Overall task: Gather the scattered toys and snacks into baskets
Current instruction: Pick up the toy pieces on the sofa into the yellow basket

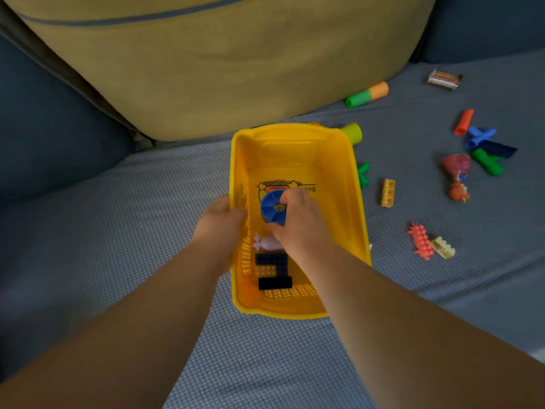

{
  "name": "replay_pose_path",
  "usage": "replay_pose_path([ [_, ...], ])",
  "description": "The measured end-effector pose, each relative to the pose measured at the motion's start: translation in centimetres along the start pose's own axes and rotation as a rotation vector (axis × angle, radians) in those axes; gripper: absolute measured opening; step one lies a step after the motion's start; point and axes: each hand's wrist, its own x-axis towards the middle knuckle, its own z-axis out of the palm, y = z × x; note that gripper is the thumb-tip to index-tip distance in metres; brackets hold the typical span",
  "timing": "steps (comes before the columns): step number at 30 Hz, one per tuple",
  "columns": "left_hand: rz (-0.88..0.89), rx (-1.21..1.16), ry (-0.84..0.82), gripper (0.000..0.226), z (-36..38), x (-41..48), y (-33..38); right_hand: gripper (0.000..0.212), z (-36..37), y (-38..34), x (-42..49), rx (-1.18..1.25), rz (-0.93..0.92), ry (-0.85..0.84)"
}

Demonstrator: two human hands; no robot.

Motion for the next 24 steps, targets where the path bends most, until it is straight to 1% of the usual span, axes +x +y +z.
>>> replay_pose_path([
  [5, 0.007, 0.002, -0.021, 0.032, -0.2, -0.2, -0.1, 0.061, 0.6, -0.3, 0.5, -0.077, 0.002, -0.151],
  [7, 0.004, -0.025, -0.015, 0.029, -0.2, -0.3, 0.1, 0.06, 0.1, -0.5, 0.5, -0.063, -0.026, -0.156],
  [8, 0.0, -0.031, -0.013, 0.026, -0.2, -0.3, 0.2, 0.057, -0.4, -0.7, 0.5, -0.035, -0.048, -0.13],
  [11, 0.0, -0.049, 0.015, 0.025, -0.6, 0.0, 0.4, 0.049, -3.4, -1.1, 0.6, 0.062, -0.089, 0.011],
  [14, -0.007, -0.062, 0.054, 0.023, -1.5, 0.6, 0.5, 0.038, -7.7, -0.5, 1.1, 0.16, -0.076, 0.208],
  [16, -0.004, -0.062, 0.07, 0.021, -2.1, 0.9, 0.5, 0.027, -9.8, 1.4, 1.4, 0.221, -0.001, 0.372],
  [18, -0.003, -0.066, 0.076, 0.022, -2.7, 1.3, 0.4, 0.023, -10.2, 4.4, 1.0, 0.267, 0.139, 0.488],
  [19, -0.002, -0.07, 0.083, 0.023, -2.9, 1.4, 0.3, 0.025, -9.9, 5.9, 0.4, 0.267, 0.225, 0.481],
  [20, 0.002, -0.074, 0.089, 0.024, -3.1, 1.4, 0.3, 0.029, -9.2, 7.3, -0.3, 0.244, 0.301, 0.421],
  [22, 0.004, -0.075, 0.099, 0.025, -3.3, 1.8, -0.1, 0.039, -7.2, 9.4, -1.9, 0.128, 0.394, 0.22],
  [24, 0.004, -0.082, 0.091, 0.025, -3.4, 1.8, -0.2, 0.051, -5.5, 10.5, -3.2, -0.011, 0.423, 0.073],
])
